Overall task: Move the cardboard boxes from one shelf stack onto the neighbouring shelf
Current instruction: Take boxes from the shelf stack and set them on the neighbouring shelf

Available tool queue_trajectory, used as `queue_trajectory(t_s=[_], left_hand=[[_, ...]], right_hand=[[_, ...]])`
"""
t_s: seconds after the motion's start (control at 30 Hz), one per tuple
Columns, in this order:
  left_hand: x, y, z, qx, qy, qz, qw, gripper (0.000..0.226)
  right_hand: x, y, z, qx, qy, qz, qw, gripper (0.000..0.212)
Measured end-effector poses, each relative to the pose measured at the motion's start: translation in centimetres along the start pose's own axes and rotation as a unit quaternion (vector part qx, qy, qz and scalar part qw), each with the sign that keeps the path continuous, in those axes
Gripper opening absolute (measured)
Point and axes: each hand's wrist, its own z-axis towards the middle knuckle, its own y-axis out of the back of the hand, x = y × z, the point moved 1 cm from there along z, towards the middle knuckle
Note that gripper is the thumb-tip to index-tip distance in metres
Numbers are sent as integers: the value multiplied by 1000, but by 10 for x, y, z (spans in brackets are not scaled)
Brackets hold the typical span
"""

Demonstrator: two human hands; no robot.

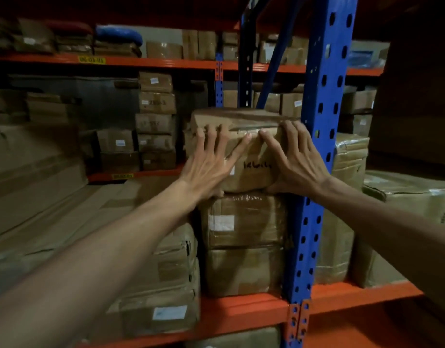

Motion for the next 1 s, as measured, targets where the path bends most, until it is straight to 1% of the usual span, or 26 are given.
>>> queue_trajectory(t_s=[0.1,0.17,0.37,0.57,0.67,0.73,0.8,0.83,0.9,1.0], left_hand=[[4,3,20,57,13,-39,997,152],[4,2,28,89,2,-55,995,152],[-10,-1,19,72,17,-21,997,159],[-14,3,18,89,30,-17,995,154],[-9,2,13,106,35,-63,992,152],[-2,0,10,115,21,-124,985,150],[10,-3,-1,92,15,-174,980,149],[17,-5,-11,72,26,-182,980,147],[37,-12,-40,50,78,-188,978,144],[86,-22,-94,67,202,-184,960,140]], right_hand=[[-4,4,16,60,-16,-20,998,150],[-4,4,21,77,-26,-42,996,152],[-10,-5,14,58,-6,-77,995,150],[-4,2,14,66,-4,-68,995,151],[0,11,12,72,-8,-40,997,150],[4,19,12,56,-4,-17,998,145],[11,29,17,31,28,-19,999,138],[18,34,22,17,50,-19,998,135],[40,46,37,-27,84,3,996,129],[90,65,73,-87,129,34,987,127]])
